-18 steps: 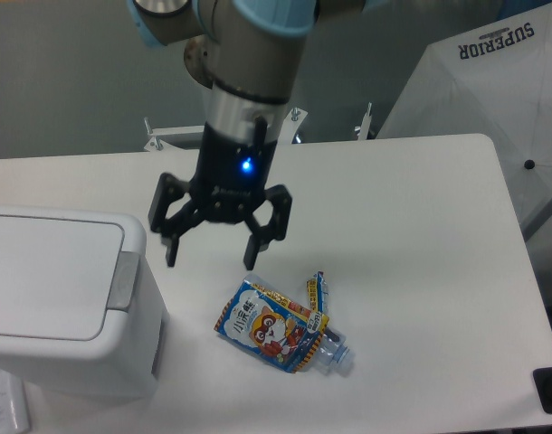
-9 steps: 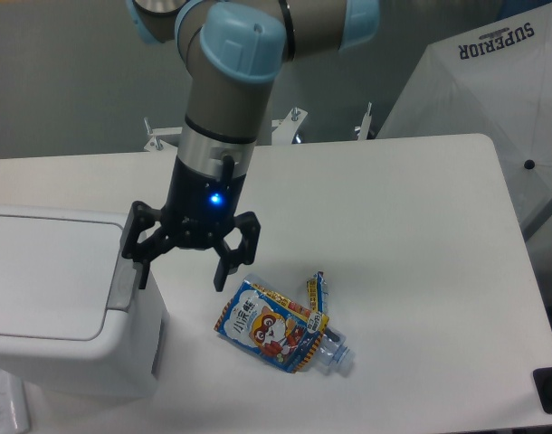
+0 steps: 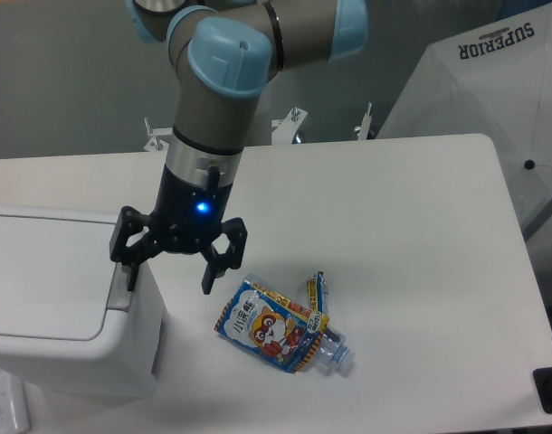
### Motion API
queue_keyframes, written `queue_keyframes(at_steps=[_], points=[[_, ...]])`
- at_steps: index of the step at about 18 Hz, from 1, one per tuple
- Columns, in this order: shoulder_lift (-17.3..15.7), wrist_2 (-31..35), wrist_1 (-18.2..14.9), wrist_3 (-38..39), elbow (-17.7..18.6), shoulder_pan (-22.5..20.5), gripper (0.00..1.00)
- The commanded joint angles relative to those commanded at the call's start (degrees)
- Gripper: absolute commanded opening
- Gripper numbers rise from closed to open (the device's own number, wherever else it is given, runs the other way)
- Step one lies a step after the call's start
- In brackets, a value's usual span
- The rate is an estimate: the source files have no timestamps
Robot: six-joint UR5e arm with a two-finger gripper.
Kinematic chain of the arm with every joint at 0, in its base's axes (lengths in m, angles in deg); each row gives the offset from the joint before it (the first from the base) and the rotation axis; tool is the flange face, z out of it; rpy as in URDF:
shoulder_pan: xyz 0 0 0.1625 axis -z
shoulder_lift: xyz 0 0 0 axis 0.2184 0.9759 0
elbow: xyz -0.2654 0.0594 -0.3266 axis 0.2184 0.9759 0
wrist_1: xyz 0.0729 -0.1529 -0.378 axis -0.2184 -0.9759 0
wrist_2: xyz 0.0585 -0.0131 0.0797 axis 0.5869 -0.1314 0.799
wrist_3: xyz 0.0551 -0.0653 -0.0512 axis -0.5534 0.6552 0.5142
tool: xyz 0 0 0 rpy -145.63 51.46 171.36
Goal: Open the trash can
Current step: 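Lower the gripper finger onto the lid's edge beside the hinge, then push the lid edge so the trash can lid flips open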
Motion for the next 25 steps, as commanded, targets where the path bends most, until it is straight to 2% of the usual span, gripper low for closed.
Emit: queue_keyframes(at_steps=[19, 21, 25], points=[[0.1, 1.9, -0.1, -0.7, 0.4, 0.0, 1.00], [0.1, 1.9, 0.0, -0.8, -0.4, 0.0, 1.00], [-0.4, 3.2, 0.0, -3.2, -4.6, -0.7, 1.00]])
